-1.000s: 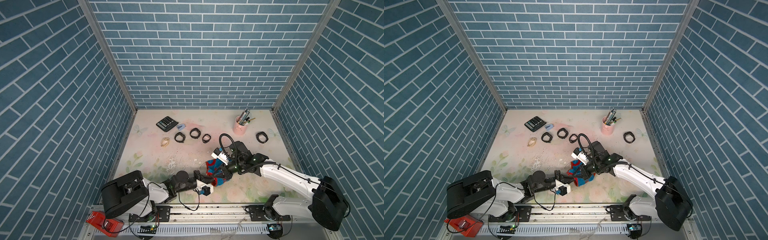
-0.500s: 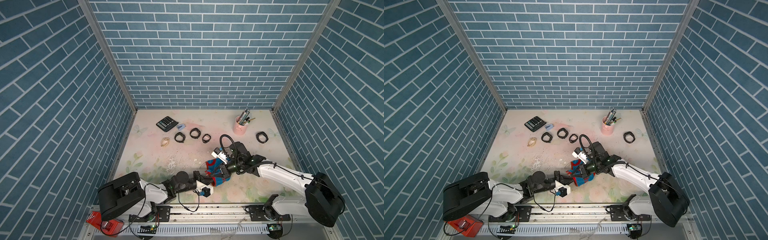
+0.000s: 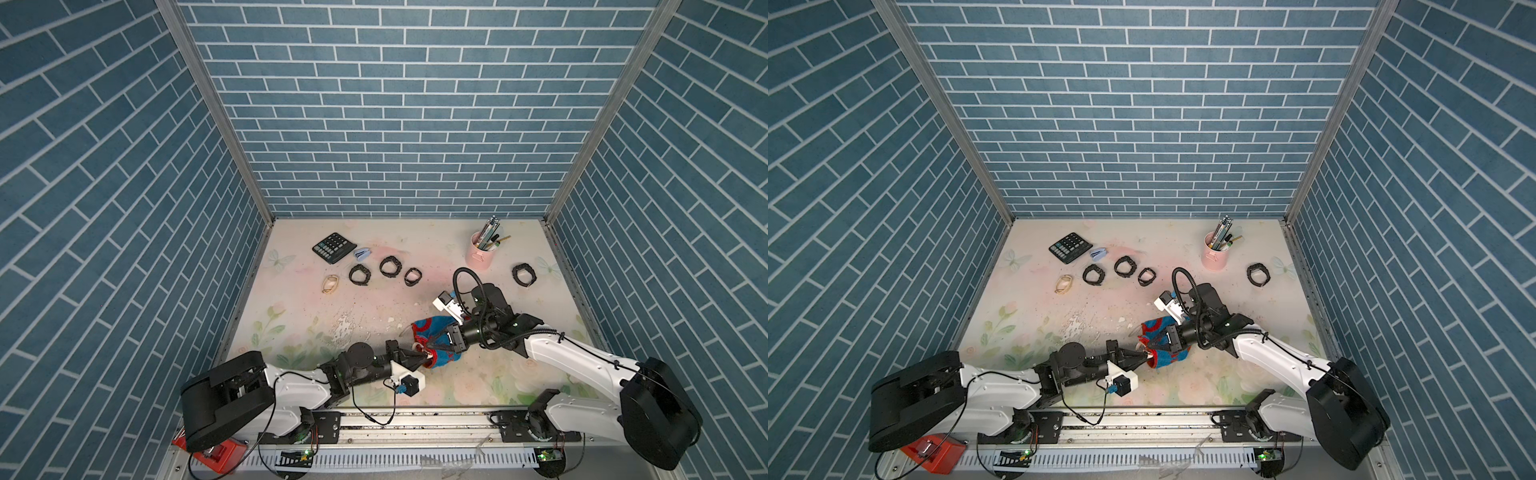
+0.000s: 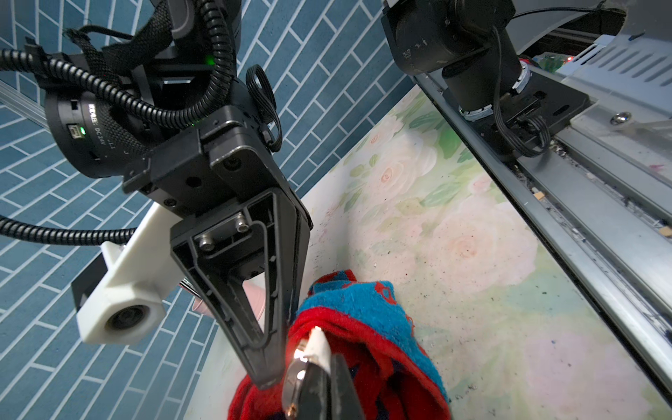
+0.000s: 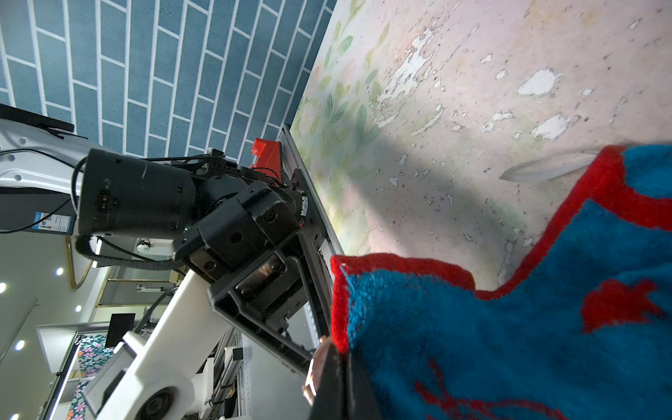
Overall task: Wipe the watch dial
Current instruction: Wipe the dirt from the watch dial.
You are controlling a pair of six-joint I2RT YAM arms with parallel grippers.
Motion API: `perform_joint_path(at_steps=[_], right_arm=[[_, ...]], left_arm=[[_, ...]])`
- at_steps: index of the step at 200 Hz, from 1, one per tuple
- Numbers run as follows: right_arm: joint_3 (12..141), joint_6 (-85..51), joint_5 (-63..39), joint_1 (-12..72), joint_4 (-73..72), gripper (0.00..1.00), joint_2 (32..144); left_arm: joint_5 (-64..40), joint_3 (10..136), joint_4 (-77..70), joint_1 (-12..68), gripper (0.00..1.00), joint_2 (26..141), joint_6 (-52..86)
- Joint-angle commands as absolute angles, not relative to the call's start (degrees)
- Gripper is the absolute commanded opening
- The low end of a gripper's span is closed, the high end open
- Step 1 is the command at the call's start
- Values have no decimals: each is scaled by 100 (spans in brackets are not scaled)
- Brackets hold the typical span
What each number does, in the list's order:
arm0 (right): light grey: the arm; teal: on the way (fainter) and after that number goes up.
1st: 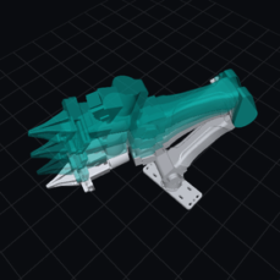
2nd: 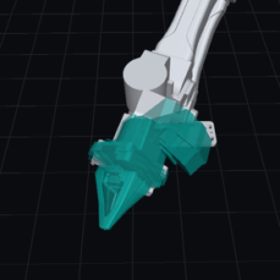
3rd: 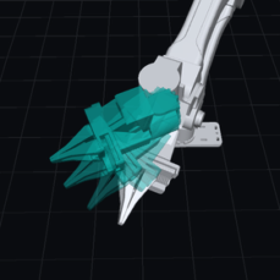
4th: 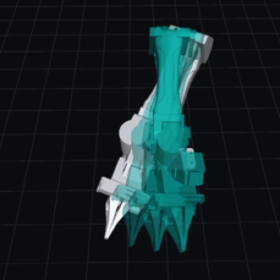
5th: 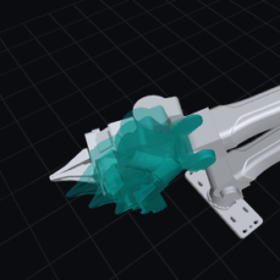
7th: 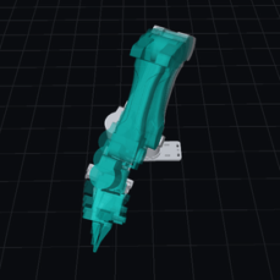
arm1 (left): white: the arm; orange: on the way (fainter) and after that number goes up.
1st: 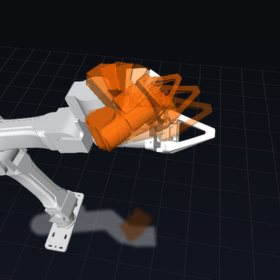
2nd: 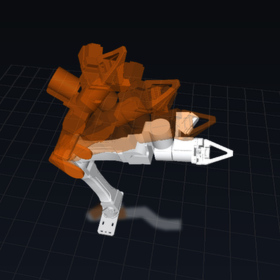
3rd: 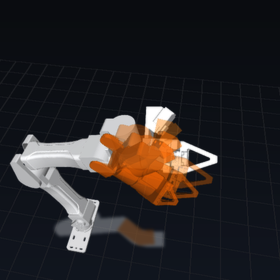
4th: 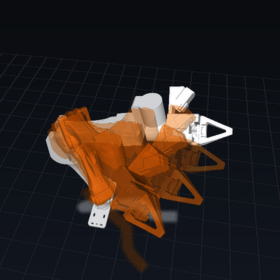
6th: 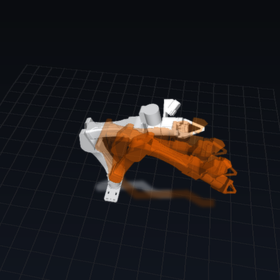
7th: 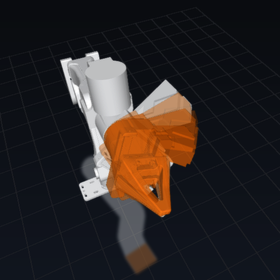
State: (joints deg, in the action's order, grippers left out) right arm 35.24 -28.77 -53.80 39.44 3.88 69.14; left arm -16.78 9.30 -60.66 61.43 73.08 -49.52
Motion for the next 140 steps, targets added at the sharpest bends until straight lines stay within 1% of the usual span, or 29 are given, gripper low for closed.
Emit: perform_joint_path(at_steps=[1, 33, 68, 109, 140], right_arm=[[3389, -3060, -5586, 3946, 316, 0, 6757], [3313, -2749, -5678, 3956, 580, 0, 6484], [3251, -2743, -5846, 4016, 616, 0, 6324], [3343, -2762, -5924, 4237, 445, 0, 6451], [3353, -2817, -5582, 4343, 233, 0, 6612]], left_arm=[[-1594, 1091, -6422, 6176, 0, 7158, -5018], [-1482, 1135, -6211, 6175, 0, 7077, -5114], [-1295, 1159, -6198, 6174, 0, 7083, -5099], [-1274, 1155, -6335, 6177, 0, 7219, -5125], [-1290, 1160, -6460, 6170, 0, 7296, -5094]])
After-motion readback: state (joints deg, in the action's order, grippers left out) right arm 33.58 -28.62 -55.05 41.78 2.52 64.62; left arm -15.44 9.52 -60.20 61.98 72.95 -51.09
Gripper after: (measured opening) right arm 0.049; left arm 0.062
